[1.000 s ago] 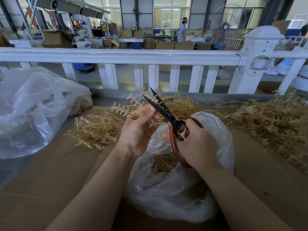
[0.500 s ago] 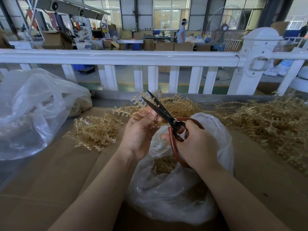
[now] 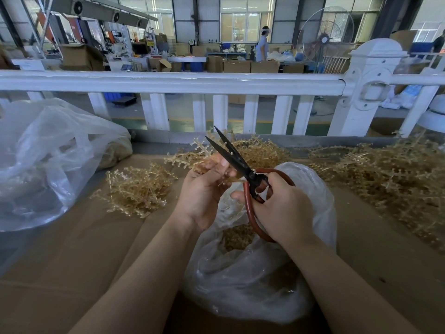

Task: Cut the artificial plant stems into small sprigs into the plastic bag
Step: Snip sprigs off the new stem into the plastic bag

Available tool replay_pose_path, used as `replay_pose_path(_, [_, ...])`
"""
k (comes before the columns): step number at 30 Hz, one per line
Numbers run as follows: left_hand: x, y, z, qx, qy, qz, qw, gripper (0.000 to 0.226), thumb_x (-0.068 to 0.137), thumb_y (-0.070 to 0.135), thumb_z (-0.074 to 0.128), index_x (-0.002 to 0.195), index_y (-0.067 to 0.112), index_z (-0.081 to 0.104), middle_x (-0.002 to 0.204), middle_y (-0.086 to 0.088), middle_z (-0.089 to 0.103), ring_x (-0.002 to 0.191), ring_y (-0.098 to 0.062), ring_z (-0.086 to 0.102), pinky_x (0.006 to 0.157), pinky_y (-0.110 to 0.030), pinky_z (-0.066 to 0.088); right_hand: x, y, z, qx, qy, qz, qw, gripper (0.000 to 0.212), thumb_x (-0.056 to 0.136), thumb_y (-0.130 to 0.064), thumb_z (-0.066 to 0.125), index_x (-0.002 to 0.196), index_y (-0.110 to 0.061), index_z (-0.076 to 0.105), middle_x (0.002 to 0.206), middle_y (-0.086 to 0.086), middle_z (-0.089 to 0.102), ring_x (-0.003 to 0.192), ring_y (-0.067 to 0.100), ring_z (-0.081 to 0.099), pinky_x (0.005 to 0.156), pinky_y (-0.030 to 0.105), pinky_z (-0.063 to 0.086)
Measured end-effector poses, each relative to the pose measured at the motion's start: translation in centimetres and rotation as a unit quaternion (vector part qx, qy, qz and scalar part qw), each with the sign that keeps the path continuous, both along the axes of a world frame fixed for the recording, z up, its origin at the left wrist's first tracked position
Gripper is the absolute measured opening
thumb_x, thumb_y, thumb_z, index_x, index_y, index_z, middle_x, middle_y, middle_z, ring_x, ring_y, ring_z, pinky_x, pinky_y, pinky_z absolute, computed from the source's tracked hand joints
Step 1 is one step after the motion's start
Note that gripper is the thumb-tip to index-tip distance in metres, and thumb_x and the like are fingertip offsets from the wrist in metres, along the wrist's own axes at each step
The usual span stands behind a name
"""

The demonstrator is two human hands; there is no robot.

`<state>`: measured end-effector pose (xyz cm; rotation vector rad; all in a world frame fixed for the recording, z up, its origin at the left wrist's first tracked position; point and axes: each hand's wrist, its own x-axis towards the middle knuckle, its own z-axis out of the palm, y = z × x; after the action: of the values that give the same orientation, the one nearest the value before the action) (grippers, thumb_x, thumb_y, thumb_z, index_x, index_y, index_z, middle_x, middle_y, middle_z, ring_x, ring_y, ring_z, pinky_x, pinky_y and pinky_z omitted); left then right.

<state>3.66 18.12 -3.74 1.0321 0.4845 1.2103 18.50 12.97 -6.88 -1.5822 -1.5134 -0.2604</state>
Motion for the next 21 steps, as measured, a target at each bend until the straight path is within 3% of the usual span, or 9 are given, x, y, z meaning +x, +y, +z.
replay_pose_path(6, [0.02,0.09,-0.02,-0.019,-0.002,-0.001,1.0,0.014,0.079,0.017,0.067,0.093,0.013,0.069,0.082,0.002,0.067,0.07,-0.01,0.058,0.069,-0.025,0.042,0.02,0.0,-0.01,0.005,0.005,0.01,1.0,0.057,0.074,-0.087,0.048,0.077,-0.03,0.046,0.056,-0.024,0.036,0.049,-0.007,0.039,0.05,0.011,0.027])
replay_pose_path(14, [0.1,0.15,-0.15,-0.038,-0.005,0.004,0.999,0.022,0.078,0.018,0.068,0.099,0.015,0.07,0.087,0.002,0.069,0.07,-0.009,0.058,0.067,-0.023,0.042,-0.01,0.08,-0.04,0.025,0.012,0.02,0.999,0.063,0.075,-0.092,0.037,0.075,-0.029,0.045,0.054,-0.024,0.035,0.047,-0.006,0.039,0.049,0.01,0.027])
replay_pose_path(18, [0.16,0.09,-0.11,-0.043,-0.005,-0.003,0.999,0.021,0.078,0.019,0.067,0.099,0.015,0.068,0.086,0.004,0.068,0.069,-0.008,0.058,0.066,-0.022,0.043,0.1,0.51,-0.39,0.001,0.034,0.049,0.998,0.065,0.073,-0.093,0.04,0.078,-0.029,0.051,0.065,-0.022,0.049,0.055,-0.006,0.048,0.054,0.013,0.039])
replay_pose_path(21, [0.21,0.13,-0.1,-0.053,0.001,-0.014,0.999,0.022,0.078,0.02,0.066,0.099,0.016,0.067,0.082,0.003,0.065,0.068,-0.008,0.057,0.065,-0.023,0.042,0.17,0.65,-0.65,-0.017,0.055,0.069,0.996,0.066,0.072,-0.091,0.045,0.084,-0.028,0.058,0.067,-0.025,0.052,0.06,-0.007,0.054,0.056,0.007,0.04])
